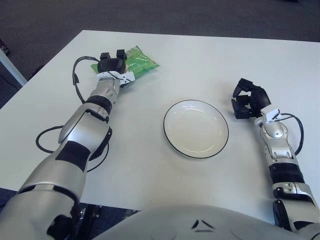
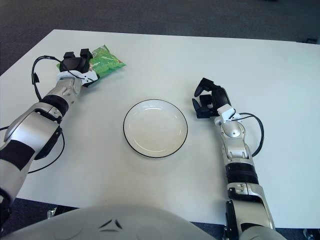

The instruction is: Put the snack into the plate.

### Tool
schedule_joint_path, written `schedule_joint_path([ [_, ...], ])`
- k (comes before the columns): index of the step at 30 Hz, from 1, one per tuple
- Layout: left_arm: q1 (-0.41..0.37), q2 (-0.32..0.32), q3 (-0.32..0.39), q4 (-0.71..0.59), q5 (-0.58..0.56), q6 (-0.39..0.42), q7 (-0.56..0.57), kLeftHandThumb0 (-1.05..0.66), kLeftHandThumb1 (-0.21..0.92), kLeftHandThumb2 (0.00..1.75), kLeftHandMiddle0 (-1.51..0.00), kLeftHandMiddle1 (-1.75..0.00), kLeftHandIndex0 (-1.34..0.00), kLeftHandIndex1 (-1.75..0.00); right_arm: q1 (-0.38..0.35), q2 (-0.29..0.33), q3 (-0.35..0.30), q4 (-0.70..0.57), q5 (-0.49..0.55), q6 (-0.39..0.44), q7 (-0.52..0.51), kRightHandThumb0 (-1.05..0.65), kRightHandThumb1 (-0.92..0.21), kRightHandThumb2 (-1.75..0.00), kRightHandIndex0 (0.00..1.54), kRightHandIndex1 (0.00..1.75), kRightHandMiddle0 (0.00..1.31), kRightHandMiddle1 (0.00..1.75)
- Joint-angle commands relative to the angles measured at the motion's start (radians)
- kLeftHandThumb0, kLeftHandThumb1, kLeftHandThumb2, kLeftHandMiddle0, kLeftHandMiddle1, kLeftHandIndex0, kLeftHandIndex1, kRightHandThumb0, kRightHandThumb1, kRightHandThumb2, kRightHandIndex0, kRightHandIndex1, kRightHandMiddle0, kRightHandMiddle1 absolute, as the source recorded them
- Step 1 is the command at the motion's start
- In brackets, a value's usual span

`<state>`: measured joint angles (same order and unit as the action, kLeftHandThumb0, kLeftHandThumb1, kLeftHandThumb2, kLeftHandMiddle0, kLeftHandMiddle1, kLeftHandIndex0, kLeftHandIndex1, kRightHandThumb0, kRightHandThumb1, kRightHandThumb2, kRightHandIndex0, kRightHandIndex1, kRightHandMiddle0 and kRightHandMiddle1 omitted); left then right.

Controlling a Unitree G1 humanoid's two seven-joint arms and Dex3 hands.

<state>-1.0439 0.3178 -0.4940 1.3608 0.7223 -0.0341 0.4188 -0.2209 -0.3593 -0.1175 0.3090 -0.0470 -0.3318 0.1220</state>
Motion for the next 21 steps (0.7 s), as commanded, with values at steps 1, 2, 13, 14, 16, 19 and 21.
schedule_joint_path([
  [1,0.070,-0.017,0.000,0.025,-0.003,-0.015,-0.020,0.00,0.11,1.46,-0.86,-1.47,-0.56,-1.74,0.045,0.023,0.011,0.018,0.004,0.020,0.005,-0.50,-0.28,-1.36,1.37,1.75,0.65,1.75],
  [2,0.066,-0.017,0.003,0.023,-0.007,-0.020,-0.018,0.00,0.10,1.48,-0.88,-1.46,-0.57,-1.75,0.044,0.023,0.012,0.019,-0.005,0.012,-0.002,-0.50,-0.28,-1.36,1.37,1.75,0.65,1.75],
  [13,0.045,-0.016,0.028,0.011,-0.031,-0.074,-0.057,0.00,0.06,1.56,-0.87,-1.58,-0.58,-1.75,0.044,0.021,0.017,0.023,-0.008,0.006,-0.003,-0.51,-0.26,-1.39,1.38,1.75,0.67,1.75],
  [14,0.045,-0.016,0.029,0.010,-0.033,-0.077,-0.060,0.00,0.06,1.57,-0.86,-1.59,-0.58,-1.75,0.044,0.021,0.017,0.022,-0.006,0.009,-0.002,-0.51,-0.26,-1.39,1.38,1.75,0.67,1.75],
  [16,0.042,-0.015,0.033,0.008,-0.040,-0.085,-0.065,0.00,0.06,1.57,-0.86,-1.60,-0.58,-1.75,0.045,0.022,0.015,0.020,-0.001,0.013,-0.001,-0.51,-0.26,-1.39,1.38,1.75,0.66,1.75],
  [19,0.036,-0.015,0.042,0.004,-0.052,-0.096,-0.073,0.00,0.05,1.58,-0.85,-1.61,-0.58,-1.75,0.046,0.026,0.011,0.015,0.010,0.017,0.000,-0.51,-0.26,-1.39,1.38,1.75,0.66,1.75],
  [21,0.024,-0.016,0.050,-0.005,-0.063,-0.107,-0.076,0.00,0.05,1.58,-0.85,-1.62,-0.58,-1.75,0.046,0.029,0.007,0.011,0.024,0.021,0.005,-0.50,-0.26,-1.39,1.37,1.75,0.66,1.75],
])
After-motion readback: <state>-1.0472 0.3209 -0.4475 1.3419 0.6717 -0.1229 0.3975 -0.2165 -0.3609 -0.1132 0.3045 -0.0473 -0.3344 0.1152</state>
